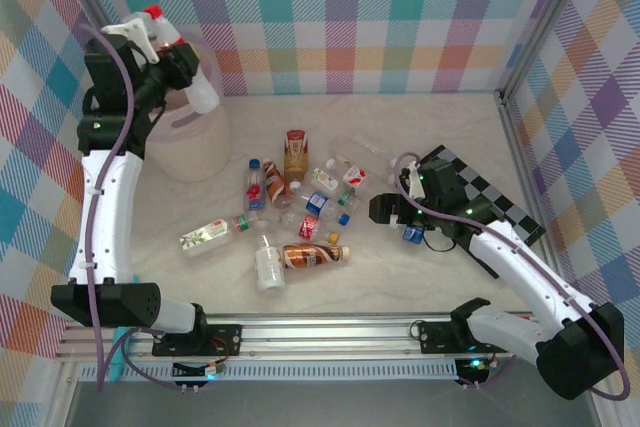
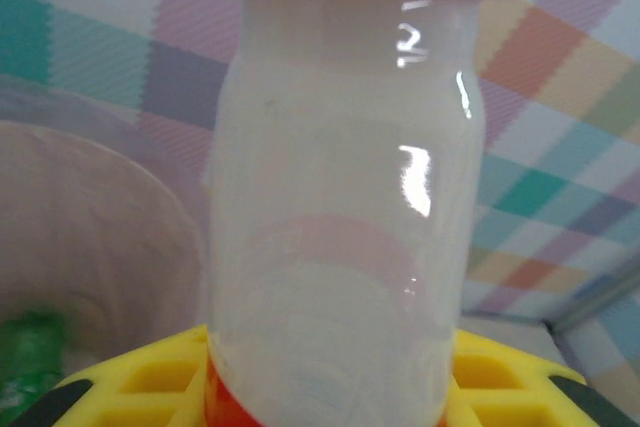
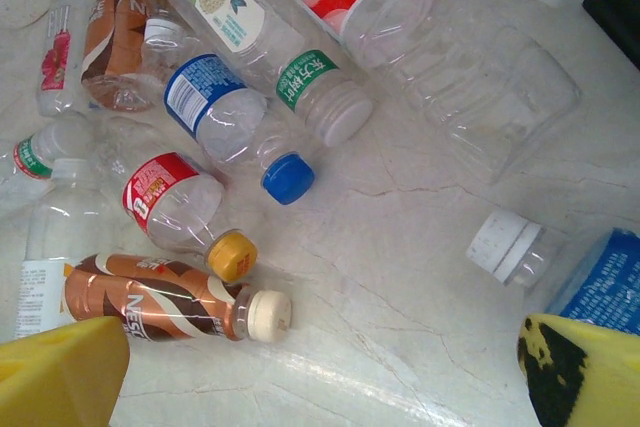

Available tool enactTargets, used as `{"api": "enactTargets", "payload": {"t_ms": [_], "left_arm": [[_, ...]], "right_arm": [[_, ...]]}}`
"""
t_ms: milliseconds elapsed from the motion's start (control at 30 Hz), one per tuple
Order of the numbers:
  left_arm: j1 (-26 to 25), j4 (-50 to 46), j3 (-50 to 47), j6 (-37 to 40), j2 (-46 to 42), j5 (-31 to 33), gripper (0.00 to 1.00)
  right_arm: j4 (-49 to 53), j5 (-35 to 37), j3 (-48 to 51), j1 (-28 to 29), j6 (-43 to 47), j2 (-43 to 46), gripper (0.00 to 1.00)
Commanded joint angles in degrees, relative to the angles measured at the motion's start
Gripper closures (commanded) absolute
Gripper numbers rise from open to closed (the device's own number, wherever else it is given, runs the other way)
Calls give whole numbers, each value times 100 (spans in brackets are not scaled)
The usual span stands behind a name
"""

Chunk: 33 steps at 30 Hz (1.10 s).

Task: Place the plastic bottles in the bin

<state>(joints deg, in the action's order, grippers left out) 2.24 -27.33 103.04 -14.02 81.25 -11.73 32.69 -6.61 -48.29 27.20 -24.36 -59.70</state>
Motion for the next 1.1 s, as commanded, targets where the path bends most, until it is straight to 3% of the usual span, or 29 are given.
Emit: {"api": "enactTargets", "payload": {"t_ms": [0,333,733,1067], "left_arm": [[313,133,317,189,220,412,82],[1090,1096,603,-311,1327,1014,83],[1094,-1125,2325,638,3344,602,80],[1064,-1577,2446,983,4174,519,74]], "right_arm": [[258,67,55,-3,131,155,0],[752,204,104,-4,76,615,1],[989,261,223,-13,37,851,1],[1507,658,202,-13,-436,887,0]]}}
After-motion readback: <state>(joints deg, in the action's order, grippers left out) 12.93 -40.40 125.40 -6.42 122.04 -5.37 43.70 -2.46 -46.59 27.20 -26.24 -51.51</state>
